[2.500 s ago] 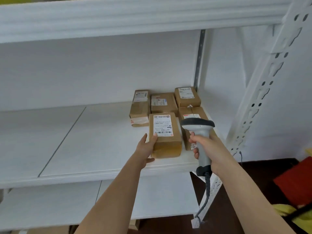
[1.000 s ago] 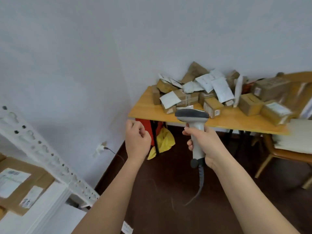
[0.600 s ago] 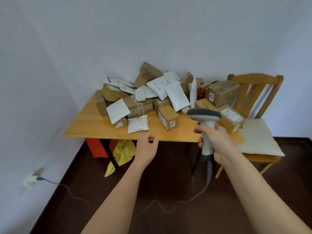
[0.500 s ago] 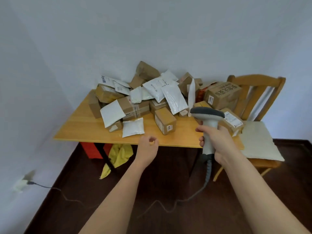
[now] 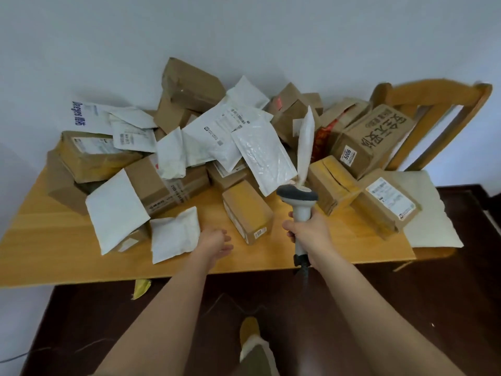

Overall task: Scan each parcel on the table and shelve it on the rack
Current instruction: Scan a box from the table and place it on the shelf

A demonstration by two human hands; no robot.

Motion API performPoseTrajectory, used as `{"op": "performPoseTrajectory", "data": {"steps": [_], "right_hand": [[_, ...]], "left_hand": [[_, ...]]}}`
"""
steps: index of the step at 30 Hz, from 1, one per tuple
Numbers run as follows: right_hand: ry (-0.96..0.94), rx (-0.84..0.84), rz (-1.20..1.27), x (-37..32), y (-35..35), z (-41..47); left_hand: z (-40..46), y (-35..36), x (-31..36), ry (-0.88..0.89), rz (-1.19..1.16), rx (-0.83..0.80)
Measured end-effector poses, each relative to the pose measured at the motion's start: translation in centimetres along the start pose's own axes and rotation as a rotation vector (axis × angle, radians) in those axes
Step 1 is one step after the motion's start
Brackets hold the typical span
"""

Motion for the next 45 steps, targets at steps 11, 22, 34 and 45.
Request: {"op": "performPoseTrajectory", "data": {"steps": [11, 22, 34, 45], "right_hand": [[-0.138, -0.08, -0.415, 0.7, 9.5, 6.8], [-0.217, -0.121, -0.554, -1.3, 8.0, 6.3], [-0.236, -0.419, 0.181, -12.7, 2.7, 4.6], [-0.301, -0.394, 0.34, -18.9, -2.2, 4.9]], "left_hand": [[5.3, 1.9, 1.0, -0.18, -0.175, -0.169], [1.8, 1.6, 4.0, -0.155, 0.045, -0.256], [-4.8, -0.6, 14.4, 0.054, -0.234, -0.315], [-8.5, 4.3, 21.6, 0.255, -0.46, -0.651]]}}
Point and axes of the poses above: each hand's wrist, its own z-axis towards the middle knuckle, its own y-axis out of the palm, x = y × z, the point moved 6 cm from there along z, towards the middle knuckle, and after that the axes turned 14 degrees about -z, right-handed, at the moved point
